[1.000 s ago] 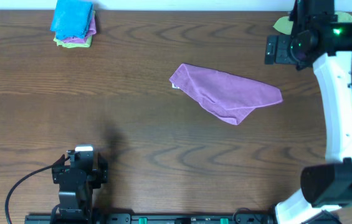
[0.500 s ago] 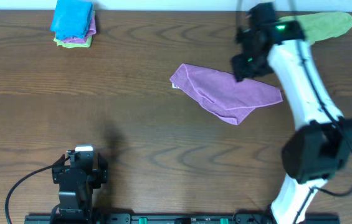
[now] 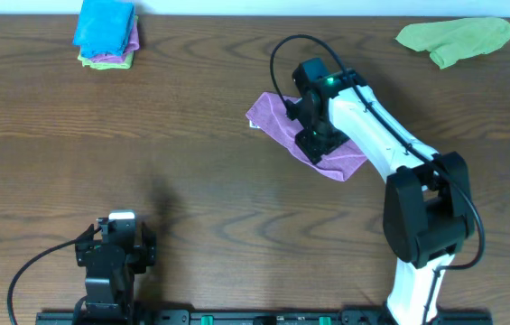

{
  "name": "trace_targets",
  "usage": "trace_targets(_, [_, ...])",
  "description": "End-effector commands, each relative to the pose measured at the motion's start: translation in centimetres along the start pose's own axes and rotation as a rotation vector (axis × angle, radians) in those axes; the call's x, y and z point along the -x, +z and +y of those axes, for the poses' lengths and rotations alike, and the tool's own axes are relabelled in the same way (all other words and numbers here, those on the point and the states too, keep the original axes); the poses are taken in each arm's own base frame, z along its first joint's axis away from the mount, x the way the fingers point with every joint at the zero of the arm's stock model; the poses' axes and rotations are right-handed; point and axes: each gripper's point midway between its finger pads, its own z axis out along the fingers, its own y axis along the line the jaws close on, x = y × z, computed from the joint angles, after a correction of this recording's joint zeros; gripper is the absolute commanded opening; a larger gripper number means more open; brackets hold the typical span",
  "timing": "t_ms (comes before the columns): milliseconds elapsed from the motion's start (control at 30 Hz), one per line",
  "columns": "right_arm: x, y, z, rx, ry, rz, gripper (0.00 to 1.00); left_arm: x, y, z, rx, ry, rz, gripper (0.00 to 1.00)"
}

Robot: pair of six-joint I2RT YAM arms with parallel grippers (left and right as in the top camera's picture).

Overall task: Fold the cloth
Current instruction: 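Lower the purple cloth onto the table and release it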

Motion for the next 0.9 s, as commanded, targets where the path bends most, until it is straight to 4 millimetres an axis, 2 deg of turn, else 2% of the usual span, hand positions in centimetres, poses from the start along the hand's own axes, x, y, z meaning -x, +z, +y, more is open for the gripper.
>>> trace_targets(0, [-0.5,0.5,-1.4,-0.058,0.008,0.011,0.55,-0.3,0.1,0.4,0.023,0.003,0.008,0.95])
trace_targets(167, [-0.6,1.8,-1.5,-0.068,0.001,0.001,0.45,-0.3,0.1,0.4,0.023,0.003,0.008,0.95])
trace_targets(333, [-0.5,2.7,-1.4,-0.071,-0.021,-0.011,0.43,-0.3,0.1,0.4,0.023,0.003,0.008,0.95])
trace_targets(600, [0.9,3.1,-2.2,-0.086,-0.011,-0.064,0.32,-0.3,0.1,0.4,0.023,0.003,0.008,0.95])
trace_targets(667, [1.0,3.2,-2.6,-0.089,-0.003,-0.074,0.38,-0.3,0.1,0.4,0.023,0.003,0.008,0.95])
trace_targets(867, [0.6,4.0,-2.6,-0.079,-0.033,-0.048,0.41,-0.3,0.1,0.4,0.023,0.003,0.008,0.95])
